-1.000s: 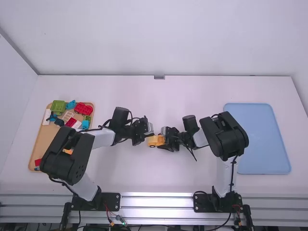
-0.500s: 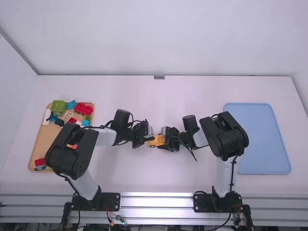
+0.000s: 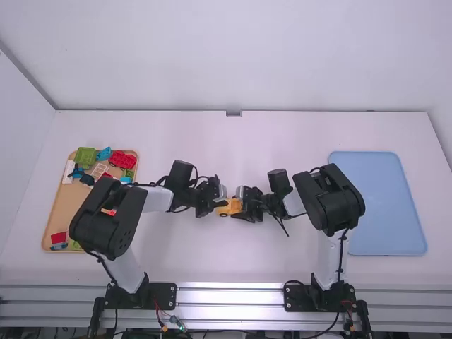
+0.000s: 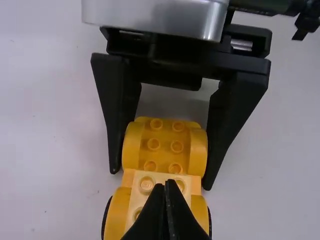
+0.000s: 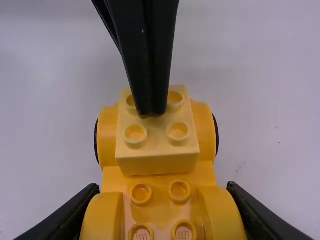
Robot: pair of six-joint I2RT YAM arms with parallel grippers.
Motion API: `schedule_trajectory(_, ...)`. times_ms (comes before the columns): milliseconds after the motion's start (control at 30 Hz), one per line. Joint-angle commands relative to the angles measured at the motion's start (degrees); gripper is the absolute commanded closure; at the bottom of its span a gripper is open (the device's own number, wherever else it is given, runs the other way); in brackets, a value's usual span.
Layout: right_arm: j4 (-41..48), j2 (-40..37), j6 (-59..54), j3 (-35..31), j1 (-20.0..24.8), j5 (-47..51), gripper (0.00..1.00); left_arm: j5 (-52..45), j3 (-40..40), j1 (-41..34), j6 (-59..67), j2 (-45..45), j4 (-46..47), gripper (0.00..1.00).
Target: Assemble lego blocks to make yellow taxi
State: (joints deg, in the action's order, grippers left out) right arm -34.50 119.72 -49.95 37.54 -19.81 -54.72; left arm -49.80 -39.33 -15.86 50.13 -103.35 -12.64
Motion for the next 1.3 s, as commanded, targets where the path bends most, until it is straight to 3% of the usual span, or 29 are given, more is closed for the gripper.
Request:
schedule_trajectory(0, 0.50, 1.05, 0.02, 0.33, -0.11, 2.08, 0.50, 8.87, 1.66, -0.28, 0.22, -3.39, 1.68, 0.98)
schedule_trajectory(300, 0.50, 1.05, 0.00, 0.33, -0.07, 2.23, 0.50, 10.14, 1.31, -0.26, 0.24, -6.58, 1.49, 0.98)
schedule_trajectory(433, 0.50, 1.05, 0.02, 0.33, -0.07, 2.23, 0.50, 6.29, -0.09, 0.26, 0.28, -5.73, 1.53, 0.98)
schedule_trajectory(600, 0.48, 1.05, 0.00, 0.39, -0.07, 2.21, 0.47, -2.12, -2.29, 2.93, -0.48, 1.57, 1.46, 0.98)
schedule_trajectory(733, 0.48, 1.05, 0.04, 0.37, -0.07, 2.73, 0.46, -2.89, -2.80, 6.21, -8.20, 9.11, -1.11, 0.98)
schedule_trajectory(767, 0.48, 1.05, 0.02, 0.37, -0.07, 3.04, 0.45, -2.58, -2.78, 6.97, -10.08, 10.84, -1.31, 0.90)
schedule_trajectory(833, 0.48, 1.05, 0.04, 0.37, -0.09, 4.70, 0.44, -0.70, -2.78, 9.25, -15.67, 15.50, -1.07, 0.44)
schedule_trajectory(867, 0.50, 1.03, 0.04, 0.37, -0.17, 5.73, 0.43, 0.76, -2.78, 10.58, -18.64, 17.88, -0.42, 0.01)
schedule_trajectory(1033, 0.50, 0.85, 0.22, 0.37, -0.07, 7.21, 0.41, 6.36, -2.75, 15.30, -27.50, 26.29, 5.53, 0.01)
schedule_trajectory(1233, 5.29, -2.99, 0.20, 0.44, -0.26, 11.15, 0.27, 17.55, -2.78, 20.37, -43.45, 34.58, 13.55, 0.01)
schedule_trajectory(1267, 6.25, -3.96, 0.20, 0.35, -0.57, 12.68, 0.20, 19.54, -2.78, 21.07, -45.51, 35.45, 14.51, 0.01)
